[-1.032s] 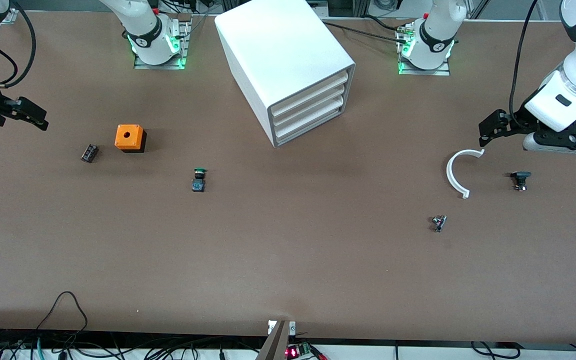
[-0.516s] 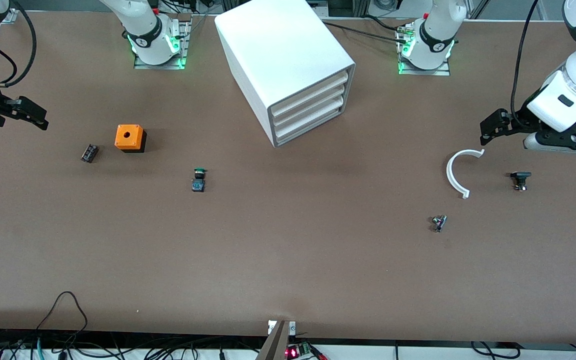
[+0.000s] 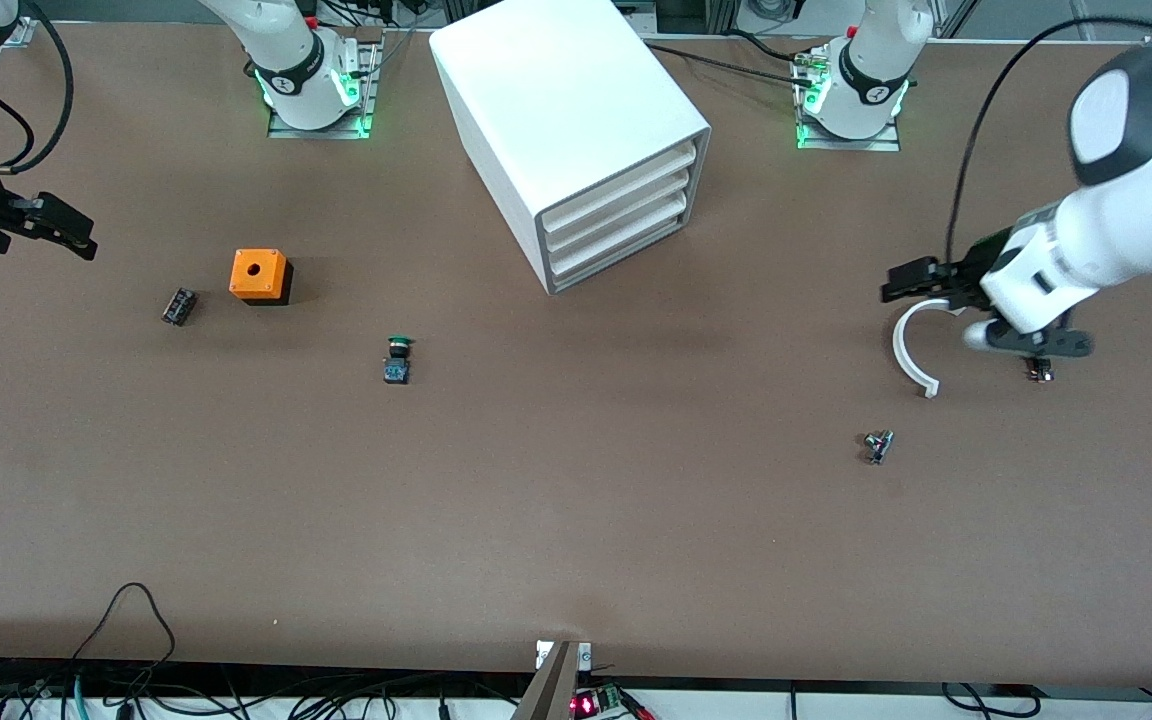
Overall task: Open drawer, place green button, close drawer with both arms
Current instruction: 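Reach the left gripper to the drawer handle while the right gripper reaches the button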
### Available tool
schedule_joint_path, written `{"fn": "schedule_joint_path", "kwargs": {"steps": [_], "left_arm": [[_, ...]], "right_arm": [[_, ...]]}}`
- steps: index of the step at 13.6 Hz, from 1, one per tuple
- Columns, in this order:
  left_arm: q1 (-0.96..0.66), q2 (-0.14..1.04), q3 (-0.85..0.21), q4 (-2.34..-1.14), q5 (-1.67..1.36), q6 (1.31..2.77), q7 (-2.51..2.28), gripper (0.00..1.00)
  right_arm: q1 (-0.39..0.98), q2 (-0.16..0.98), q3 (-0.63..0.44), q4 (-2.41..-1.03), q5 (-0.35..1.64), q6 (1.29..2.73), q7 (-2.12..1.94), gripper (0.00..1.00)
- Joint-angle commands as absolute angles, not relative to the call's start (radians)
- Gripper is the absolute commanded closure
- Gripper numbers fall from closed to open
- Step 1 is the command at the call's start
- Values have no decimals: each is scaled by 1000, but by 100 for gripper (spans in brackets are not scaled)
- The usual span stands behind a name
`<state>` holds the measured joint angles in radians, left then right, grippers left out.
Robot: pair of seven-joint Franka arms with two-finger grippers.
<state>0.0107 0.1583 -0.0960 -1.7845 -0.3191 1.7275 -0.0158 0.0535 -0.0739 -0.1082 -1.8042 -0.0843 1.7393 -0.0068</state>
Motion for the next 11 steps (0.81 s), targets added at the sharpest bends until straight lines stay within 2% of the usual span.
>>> {"fn": "schedule_joint_path", "kwargs": {"steps": [1, 7, 9, 11], "left_arm": [[-3, 210, -103, -1871, -467, 1791, 5, 0], [-153, 513, -109, -1951, -889, 1888, 207, 0], [-204, 555, -110, -2008, -1048, 1959, 282, 0], [-232, 568, -142, -2049, -1165, 1962, 299, 0]], "right_arm": [[63, -68, -107, -1795, -78, 1724, -20, 0], [60, -38, -109, -1795, -54, 1730, -20, 0], [64, -25, -107, -1796, -45, 1729, -18, 0], [95, 1, -107, -1795, 3, 1733, -20, 0]]}}
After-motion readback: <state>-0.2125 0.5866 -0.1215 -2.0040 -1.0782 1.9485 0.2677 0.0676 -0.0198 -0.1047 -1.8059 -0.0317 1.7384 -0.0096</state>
